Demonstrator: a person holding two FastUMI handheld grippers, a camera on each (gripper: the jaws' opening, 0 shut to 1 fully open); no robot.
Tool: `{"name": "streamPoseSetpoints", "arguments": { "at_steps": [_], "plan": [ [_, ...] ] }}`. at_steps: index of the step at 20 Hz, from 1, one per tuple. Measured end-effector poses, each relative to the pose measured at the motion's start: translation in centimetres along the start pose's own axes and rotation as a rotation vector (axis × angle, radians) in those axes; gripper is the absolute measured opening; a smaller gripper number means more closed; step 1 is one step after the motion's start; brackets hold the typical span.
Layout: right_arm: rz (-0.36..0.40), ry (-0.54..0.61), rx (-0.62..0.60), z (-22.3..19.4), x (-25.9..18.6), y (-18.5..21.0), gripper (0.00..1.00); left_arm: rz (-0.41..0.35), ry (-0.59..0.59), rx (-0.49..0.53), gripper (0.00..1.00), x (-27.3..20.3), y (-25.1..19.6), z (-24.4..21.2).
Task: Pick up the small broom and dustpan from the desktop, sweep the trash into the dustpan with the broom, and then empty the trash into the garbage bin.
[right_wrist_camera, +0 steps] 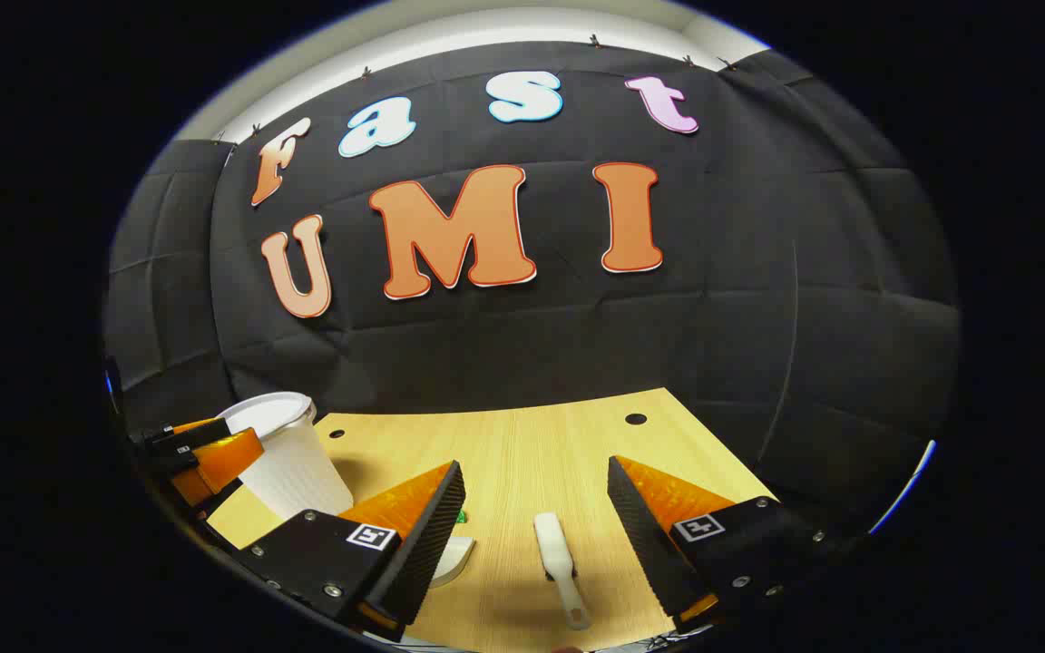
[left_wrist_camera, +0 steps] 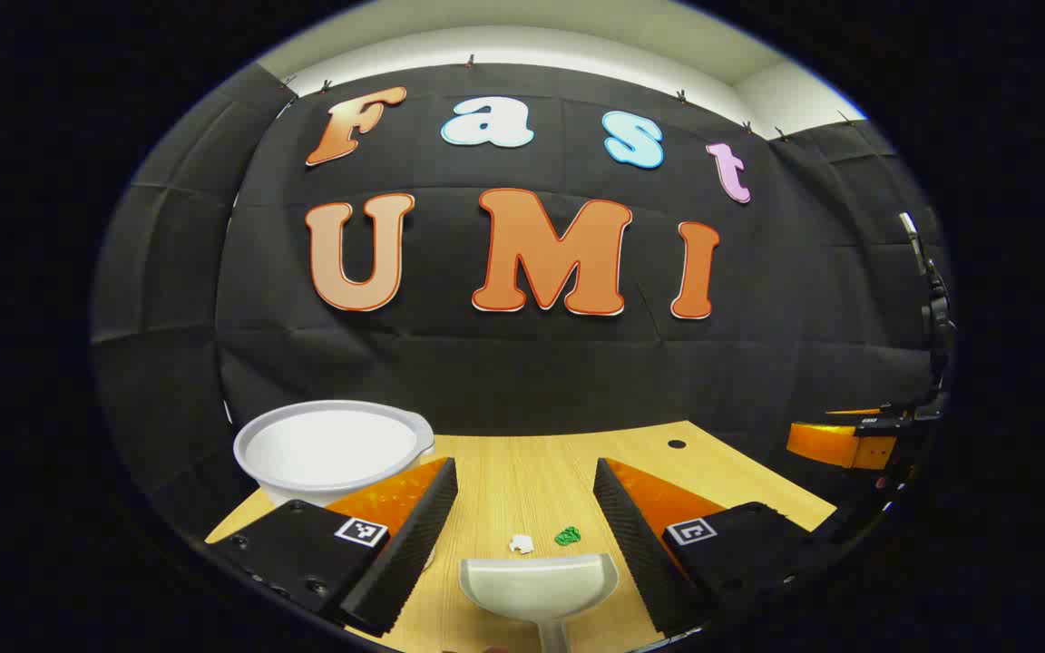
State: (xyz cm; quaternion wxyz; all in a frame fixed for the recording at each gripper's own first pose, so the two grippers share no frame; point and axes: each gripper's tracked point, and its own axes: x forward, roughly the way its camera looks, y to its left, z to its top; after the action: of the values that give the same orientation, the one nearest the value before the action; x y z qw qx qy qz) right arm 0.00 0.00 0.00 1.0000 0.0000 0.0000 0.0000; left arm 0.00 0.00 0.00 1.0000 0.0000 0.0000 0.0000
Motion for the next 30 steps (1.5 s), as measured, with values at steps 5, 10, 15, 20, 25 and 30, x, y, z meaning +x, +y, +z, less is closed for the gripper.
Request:
{"name": "streamPoseSetpoints", "arguments": {
  "at_steps": [5,10,15,20,25,30],
  "plan": [
    [0.018,0.009,-0.017,-0.1,-0.2,-0.4,0.95,0.029,0.046,0.004,0.95,0.1,-0.1,-1.2],
    [0.02,0.02,-0.03,-0.3,-0.4,-1.4,0.95,0.051,0.05,-0.02,0.96,-0.1,-0.2,-1.2],
    [0.03,0.022,-0.041,-0.2,-0.4,-1.5,0.95,0.043,0.049,-0.039,0.95,0.0,-1.2,-1.2],
    [0.042,0.035,-0.049,-0.5,-0.3,-1.5,0.95,0.04,0.078,-0.055,0.96,0.2,-1.4,-1.9],
    [0.043,0.033,-0.051,-0.5,-0.1,-1.6,0.95,0.041,0.091,-0.042,0.95,0.1,-1.3,-2.3],
    [0.045,0.05,-0.053,-1.0,0.2,-1.7,0.95,0.029,0.116,-0.035,0.95,0.3,-1.7,-2.9]
  ]
}}
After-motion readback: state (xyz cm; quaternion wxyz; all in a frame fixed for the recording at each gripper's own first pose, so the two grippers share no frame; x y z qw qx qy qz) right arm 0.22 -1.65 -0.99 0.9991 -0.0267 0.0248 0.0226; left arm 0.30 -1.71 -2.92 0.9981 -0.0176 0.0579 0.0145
